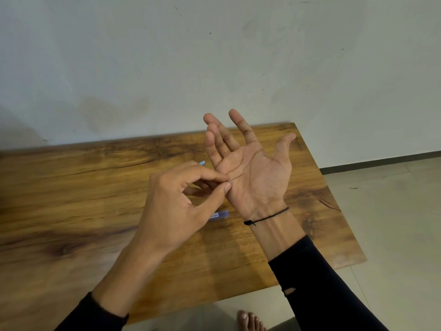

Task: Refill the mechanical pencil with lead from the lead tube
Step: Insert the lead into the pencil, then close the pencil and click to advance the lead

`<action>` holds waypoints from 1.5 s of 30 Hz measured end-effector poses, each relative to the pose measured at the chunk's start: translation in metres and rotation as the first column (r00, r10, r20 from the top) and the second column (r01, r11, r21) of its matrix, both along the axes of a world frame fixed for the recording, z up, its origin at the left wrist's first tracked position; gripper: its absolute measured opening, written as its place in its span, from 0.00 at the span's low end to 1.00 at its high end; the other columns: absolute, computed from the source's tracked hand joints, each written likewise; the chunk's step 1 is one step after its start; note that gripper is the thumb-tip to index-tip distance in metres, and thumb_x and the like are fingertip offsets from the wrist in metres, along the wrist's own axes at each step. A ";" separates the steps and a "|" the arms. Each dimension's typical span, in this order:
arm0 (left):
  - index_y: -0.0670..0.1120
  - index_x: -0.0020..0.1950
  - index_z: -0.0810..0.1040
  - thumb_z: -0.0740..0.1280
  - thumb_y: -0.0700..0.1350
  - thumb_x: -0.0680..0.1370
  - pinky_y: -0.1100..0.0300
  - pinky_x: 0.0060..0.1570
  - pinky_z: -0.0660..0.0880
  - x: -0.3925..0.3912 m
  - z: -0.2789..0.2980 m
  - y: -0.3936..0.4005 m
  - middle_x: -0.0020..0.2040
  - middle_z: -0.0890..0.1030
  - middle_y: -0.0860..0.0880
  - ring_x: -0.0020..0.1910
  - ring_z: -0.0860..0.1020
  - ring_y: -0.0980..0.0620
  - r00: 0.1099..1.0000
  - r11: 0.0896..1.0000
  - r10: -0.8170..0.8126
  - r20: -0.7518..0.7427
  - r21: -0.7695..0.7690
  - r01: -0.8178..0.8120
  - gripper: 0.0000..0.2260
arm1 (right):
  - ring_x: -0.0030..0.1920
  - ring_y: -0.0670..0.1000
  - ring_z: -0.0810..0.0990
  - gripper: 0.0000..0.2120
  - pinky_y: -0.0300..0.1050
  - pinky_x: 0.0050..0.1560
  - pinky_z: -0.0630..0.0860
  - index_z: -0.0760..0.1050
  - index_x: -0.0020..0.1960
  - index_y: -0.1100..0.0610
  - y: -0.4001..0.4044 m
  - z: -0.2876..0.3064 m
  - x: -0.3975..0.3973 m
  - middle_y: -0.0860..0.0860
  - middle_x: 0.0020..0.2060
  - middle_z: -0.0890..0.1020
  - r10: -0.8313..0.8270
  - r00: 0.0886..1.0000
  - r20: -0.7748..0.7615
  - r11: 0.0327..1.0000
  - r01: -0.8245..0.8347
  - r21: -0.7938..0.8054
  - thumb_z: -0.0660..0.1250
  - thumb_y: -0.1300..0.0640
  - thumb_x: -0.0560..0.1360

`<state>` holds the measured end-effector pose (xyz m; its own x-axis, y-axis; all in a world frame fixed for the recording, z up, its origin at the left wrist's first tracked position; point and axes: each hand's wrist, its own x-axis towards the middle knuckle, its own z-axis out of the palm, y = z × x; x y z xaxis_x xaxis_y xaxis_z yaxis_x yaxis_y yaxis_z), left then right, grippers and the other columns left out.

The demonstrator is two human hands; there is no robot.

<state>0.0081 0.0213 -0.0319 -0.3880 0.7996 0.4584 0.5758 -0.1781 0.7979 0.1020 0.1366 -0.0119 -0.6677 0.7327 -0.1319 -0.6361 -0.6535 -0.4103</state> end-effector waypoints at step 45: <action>0.51 0.48 0.89 0.80 0.44 0.77 0.70 0.39 0.79 -0.033 0.002 0.006 0.44 0.90 0.58 0.41 0.87 0.59 0.950 0.972 0.227 0.214 -0.104 -0.209 0.03 | 0.33 0.51 0.79 0.05 0.45 0.36 0.79 0.77 0.47 0.62 -0.001 -0.010 -0.009 0.56 0.35 0.82 -0.045 0.886 0.461 0.890 -0.174 0.421 0.66 0.68 0.81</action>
<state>-0.0250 0.0274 -0.0304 -0.6422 0.7138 0.2793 0.3993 0.0005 0.9168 0.0930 0.1353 -0.0220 -0.6625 0.7421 -0.1020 -0.2743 -0.3671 -0.8888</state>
